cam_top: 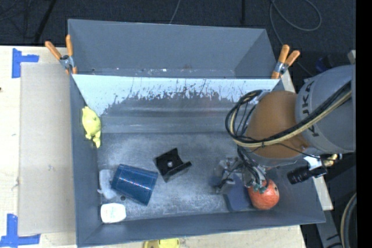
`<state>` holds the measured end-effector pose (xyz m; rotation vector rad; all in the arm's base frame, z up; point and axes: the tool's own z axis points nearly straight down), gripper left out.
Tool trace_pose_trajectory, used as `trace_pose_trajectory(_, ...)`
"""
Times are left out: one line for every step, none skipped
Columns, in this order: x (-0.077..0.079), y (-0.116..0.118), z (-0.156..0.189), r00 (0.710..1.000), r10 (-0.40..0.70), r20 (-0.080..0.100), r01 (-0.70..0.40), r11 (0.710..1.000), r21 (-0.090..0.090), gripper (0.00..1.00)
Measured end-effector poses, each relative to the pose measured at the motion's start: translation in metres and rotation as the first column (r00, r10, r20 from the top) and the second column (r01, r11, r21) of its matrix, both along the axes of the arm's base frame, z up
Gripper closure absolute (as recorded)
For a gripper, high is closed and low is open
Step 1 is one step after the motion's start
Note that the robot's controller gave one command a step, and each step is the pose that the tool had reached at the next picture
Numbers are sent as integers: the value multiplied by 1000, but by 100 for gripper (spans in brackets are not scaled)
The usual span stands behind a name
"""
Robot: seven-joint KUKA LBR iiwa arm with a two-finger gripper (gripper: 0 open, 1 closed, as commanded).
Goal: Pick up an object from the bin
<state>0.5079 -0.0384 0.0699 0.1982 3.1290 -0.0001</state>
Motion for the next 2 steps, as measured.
trace_pose_trajectory(-2,0,5,1000,2,-8,-2,1000,1,100)
trace_pose_trajectory(-4,0,26,1000,1,-17,-1,1000,2,100)
